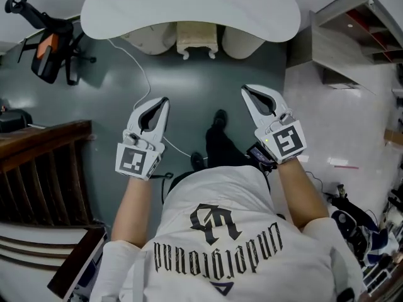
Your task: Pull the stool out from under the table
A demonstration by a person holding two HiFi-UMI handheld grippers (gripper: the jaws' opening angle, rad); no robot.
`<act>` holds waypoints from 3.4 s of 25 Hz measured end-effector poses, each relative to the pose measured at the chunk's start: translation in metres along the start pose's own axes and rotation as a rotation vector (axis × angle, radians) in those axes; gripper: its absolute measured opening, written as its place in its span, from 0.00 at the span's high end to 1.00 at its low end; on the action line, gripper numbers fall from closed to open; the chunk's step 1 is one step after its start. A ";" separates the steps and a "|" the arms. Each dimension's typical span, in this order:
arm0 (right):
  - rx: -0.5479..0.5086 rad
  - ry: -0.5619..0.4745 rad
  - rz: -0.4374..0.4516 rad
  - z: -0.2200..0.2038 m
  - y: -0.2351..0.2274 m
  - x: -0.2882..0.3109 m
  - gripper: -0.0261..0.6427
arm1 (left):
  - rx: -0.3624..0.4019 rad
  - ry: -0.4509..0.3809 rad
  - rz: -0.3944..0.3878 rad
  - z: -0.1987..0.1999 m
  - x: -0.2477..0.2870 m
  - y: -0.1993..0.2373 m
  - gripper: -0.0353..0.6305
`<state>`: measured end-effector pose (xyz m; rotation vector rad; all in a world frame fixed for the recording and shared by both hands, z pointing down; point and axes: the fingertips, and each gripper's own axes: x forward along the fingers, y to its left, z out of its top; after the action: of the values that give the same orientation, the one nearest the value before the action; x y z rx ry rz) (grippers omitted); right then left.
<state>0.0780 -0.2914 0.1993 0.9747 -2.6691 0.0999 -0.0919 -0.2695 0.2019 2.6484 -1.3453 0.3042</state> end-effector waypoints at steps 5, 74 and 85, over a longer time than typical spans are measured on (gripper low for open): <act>0.006 0.020 0.039 -0.018 -0.036 0.029 0.96 | 0.063 0.026 0.016 -0.012 0.046 0.013 0.94; 0.043 0.170 -0.147 -0.619 -0.154 0.412 0.45 | 0.032 0.061 -0.036 -0.601 0.384 0.262 0.37; 0.158 0.170 -0.265 -0.686 -0.207 0.454 0.43 | 0.003 0.098 0.049 -0.678 0.427 0.296 0.35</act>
<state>0.0538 -0.6175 0.9813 1.2975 -2.3841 0.3244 -0.1603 -0.6196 0.9782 2.5694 -1.3816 0.4362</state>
